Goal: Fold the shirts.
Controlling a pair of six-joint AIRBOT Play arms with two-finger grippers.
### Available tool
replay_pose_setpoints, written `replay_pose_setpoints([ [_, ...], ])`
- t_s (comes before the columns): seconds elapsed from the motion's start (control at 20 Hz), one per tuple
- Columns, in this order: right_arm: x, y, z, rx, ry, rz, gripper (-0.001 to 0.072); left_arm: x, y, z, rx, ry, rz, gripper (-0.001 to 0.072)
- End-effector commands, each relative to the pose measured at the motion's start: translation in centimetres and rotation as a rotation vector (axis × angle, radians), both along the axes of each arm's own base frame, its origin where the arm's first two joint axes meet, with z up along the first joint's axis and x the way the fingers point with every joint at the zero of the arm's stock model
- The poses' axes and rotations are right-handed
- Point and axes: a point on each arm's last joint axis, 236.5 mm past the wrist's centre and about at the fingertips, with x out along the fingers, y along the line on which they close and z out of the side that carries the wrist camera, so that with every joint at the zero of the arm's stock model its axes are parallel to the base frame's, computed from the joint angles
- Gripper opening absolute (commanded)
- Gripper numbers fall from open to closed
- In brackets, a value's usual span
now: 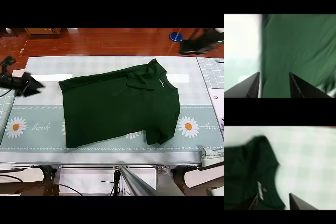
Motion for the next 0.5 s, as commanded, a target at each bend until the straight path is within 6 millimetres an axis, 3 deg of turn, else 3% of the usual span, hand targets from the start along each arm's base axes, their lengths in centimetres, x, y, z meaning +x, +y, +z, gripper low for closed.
replay_pose_setpoints([
  [0.0,-6.9,-3.8,0.4,-0.001,0.161,-0.070,0.0477,-8.5,1.0,-0.3,0.066,0.124,-0.005,0.0433],
  [0.2,-12.1,-3.4,-5.9,0.225,0.325,-0.060,0.0478,-17.4,-4.4,-5.2,-0.001,0.211,0.026,0.0500],
  [0.35,-16.1,-2.8,-9.8,0.391,0.428,-0.079,0.0478,-21.3,-8.1,-7.6,-0.103,0.280,0.022,0.0512],
  [0.45,-17.5,-3.2,-11.2,0.456,0.429,-0.114,0.0477,-22.1,-8.7,-8.1,-0.116,0.308,0.011,0.0512],
])
